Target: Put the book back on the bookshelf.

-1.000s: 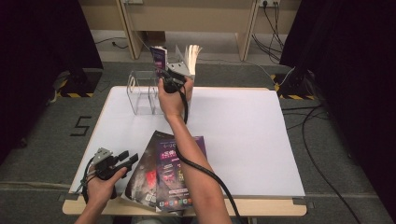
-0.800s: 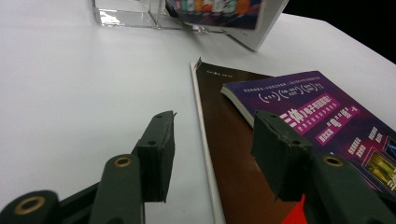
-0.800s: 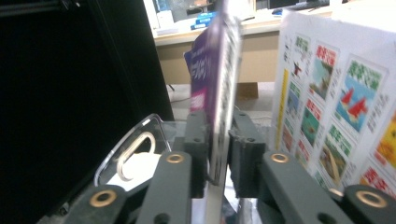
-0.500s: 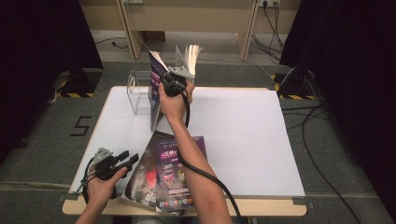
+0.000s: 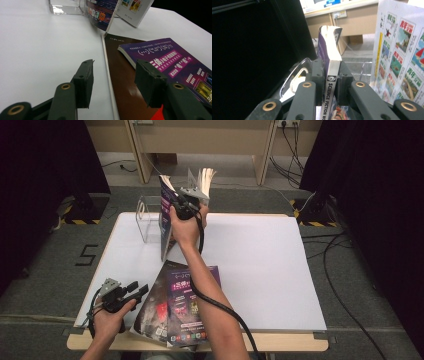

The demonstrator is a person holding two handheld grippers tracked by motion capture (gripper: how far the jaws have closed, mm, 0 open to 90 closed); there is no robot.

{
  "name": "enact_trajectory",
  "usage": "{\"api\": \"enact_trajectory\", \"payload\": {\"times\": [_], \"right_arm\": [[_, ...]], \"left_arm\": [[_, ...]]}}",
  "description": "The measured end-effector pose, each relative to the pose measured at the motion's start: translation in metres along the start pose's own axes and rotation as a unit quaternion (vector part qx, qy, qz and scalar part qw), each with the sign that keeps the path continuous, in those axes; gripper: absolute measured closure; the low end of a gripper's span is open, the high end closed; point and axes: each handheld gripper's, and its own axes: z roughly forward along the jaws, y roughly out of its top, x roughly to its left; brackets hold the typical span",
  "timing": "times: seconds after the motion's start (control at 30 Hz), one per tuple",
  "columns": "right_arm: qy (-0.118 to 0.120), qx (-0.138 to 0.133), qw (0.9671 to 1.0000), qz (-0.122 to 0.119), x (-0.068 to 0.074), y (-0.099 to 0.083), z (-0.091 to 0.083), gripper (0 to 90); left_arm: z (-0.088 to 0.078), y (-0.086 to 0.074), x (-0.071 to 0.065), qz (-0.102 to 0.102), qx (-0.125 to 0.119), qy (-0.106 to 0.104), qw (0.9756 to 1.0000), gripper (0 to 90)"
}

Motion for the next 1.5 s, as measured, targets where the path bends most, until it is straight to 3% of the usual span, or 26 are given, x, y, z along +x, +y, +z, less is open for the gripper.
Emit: {"api": "enact_trajectory", "payload": {"times": [0.2,0.67,0.8,0.93,1.27,1.5], "right_arm": [[0.001,0.026,0.9995,0.015,-0.002,0.004,-0.002,81.5],[-0.008,0.016,0.9998,-0.007,-0.001,0.005,0.005,77.6],[-0.005,0.024,0.9997,-0.007,0.0,0.007,0.007,80.3],[0.002,0.028,0.9996,0.009,0.001,0.009,0.005,82.2],[0.002,-0.032,0.9993,-0.018,0.016,0.016,-0.003,82.9],[-0.001,-0.044,0.9984,-0.035,0.014,0.028,0.004,82.9]], "left_arm": [[0.001,0.0,-0.001,0.001,0.001,0.0,1.0,48.5],[0.0,0.0,0.0,0.001,0.0,0.0,1.0,48.5],[0.0,0.0,0.0,0.002,0.001,0.001,1.0,48.5],[0.0,0.0,-0.001,0.002,-0.001,0.001,1.0,48.5],[0.0,0.0,0.0,0.001,-0.003,0.0,1.0,48.5],[0.0,0.0,0.002,0.0,-0.002,0.0,1.0,48.5]]}}
